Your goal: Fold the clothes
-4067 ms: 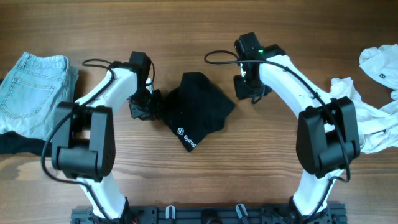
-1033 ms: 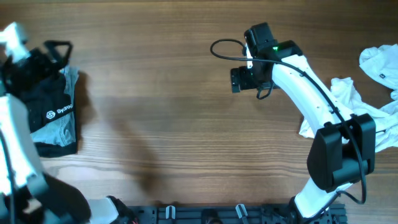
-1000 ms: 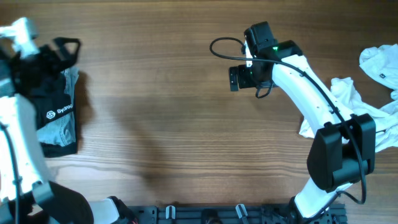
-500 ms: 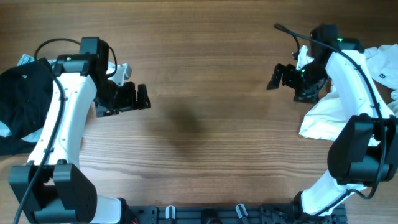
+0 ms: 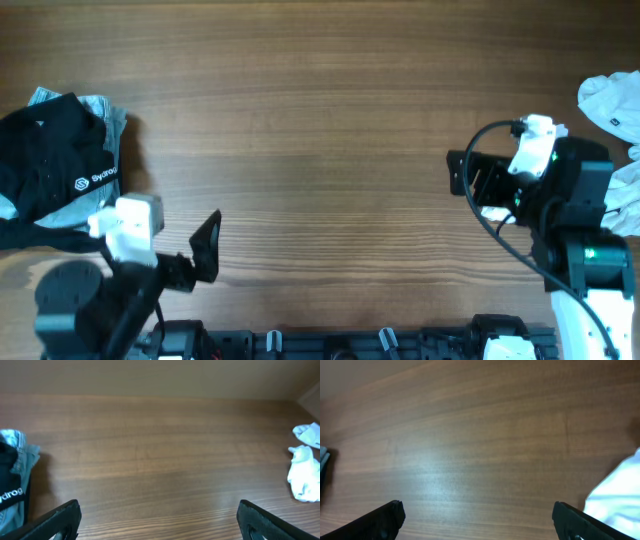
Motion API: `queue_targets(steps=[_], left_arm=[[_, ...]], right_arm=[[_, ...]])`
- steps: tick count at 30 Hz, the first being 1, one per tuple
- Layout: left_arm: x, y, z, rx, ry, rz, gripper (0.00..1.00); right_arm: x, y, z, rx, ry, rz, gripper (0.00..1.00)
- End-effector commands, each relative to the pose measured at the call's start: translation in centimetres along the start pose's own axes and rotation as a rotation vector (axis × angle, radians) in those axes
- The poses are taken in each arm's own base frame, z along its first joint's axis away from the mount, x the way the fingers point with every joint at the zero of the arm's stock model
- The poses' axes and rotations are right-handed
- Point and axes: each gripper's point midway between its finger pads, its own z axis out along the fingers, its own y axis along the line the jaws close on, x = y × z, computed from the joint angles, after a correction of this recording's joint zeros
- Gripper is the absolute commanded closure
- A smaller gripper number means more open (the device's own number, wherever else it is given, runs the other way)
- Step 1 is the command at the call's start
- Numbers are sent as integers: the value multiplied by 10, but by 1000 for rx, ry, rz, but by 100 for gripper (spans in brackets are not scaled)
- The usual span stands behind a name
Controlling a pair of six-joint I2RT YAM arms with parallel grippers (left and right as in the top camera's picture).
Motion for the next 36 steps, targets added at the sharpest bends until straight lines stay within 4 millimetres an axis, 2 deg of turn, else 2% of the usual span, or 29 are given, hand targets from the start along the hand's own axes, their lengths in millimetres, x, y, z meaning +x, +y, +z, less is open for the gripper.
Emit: queue_targets(steps=[1,7,14,17,19,22,25,28,32,36], left_arm=[[10,-1,-13,-7,-18,19,0],[49,0,-16,-16,133,-19,0],[61,1,-18,-19,184,-33,0],[61,1,-18,-19,184,-33,0],[61,1,-18,-19,184,-33,0],[61,1,-18,-19,184,-33,0],[61,1,-18,-19,184,-33,0],[61,1,-18,-19,184,-33,0],[61,1,-18,-19,184,-33,0],[61,1,-18,-19,184,-33,0]], right_arm=[[5,-3,-3,17,-1,6,0],[15,-12,20,35,91,34,0],[41,-29,58,68,262,86,0],[34,-24,49,60,219,73,0],[29,-18,31,51,172,55,0],[7,-10,-2,57,5,-62,0],[-10,1,-25,29,-199,-202,0],[-1,3,-36,5,-368,-233,0],[18,7,-38,-66,-566,-270,0],[24,7,-42,-101,-753,-301,0]])
